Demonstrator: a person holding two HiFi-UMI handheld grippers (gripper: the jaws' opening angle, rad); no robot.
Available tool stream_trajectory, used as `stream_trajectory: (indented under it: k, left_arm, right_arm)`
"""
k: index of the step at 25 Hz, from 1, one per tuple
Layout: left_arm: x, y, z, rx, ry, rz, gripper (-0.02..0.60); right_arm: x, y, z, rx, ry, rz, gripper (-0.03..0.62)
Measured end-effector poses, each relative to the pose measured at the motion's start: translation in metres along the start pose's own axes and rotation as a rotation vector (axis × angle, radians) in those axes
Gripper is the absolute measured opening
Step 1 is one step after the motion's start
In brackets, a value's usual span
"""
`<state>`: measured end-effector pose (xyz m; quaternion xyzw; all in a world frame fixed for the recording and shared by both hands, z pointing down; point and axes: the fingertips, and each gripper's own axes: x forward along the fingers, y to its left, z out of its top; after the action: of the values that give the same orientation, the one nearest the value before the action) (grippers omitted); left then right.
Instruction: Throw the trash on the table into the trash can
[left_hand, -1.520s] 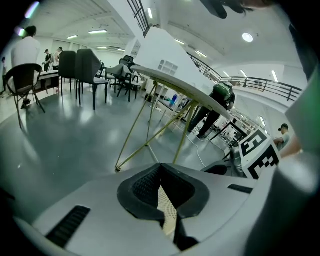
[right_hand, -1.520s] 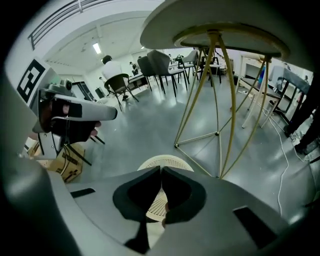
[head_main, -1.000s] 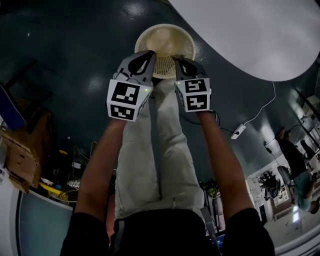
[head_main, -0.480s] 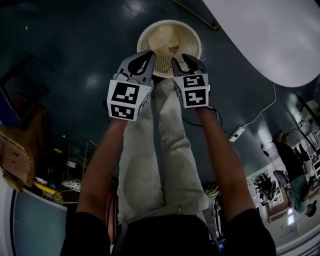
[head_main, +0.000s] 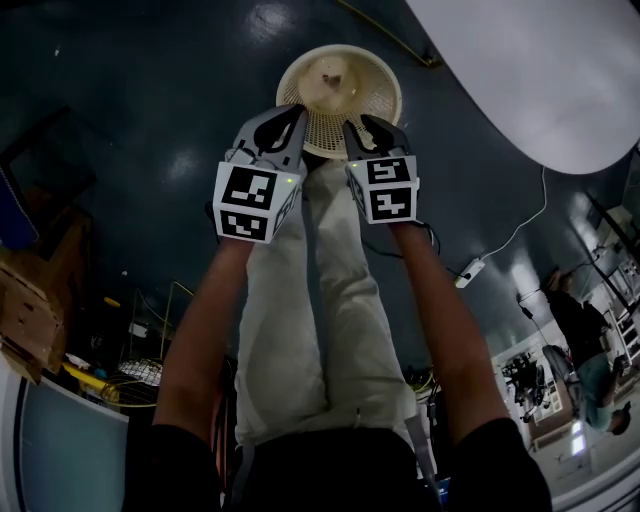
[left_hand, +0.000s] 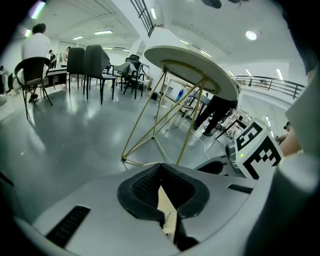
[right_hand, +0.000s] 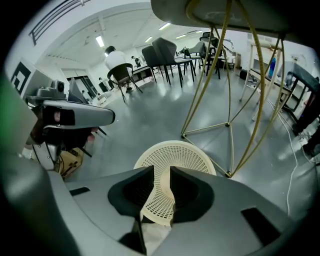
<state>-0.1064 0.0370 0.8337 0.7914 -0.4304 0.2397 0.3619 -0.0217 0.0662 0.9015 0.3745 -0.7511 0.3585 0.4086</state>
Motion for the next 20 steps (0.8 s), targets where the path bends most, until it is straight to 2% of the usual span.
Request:
stream_trajectory:
  k: [6,11,20]
  left_arm:
    - [-0.024,-0.006,0.018,0.017,-0.004,0.008,0.015]
    - [-0.043,-0.016,0.037,0.02,-0.003,0.027,0.015]
    - [-0.073,-0.054,0.078,0.051,-0.008,0.007,0.015]
  right_arm:
    - [-0.029,0.007,0.019,-0.014,-0.039,-0.01,0.048]
    - [-0.06,0.015,0.036,-0.019,-0.06,0.01,0.028]
    - [-0.127,0.022,0.07,-0.007,-0.132,0.037,0.02]
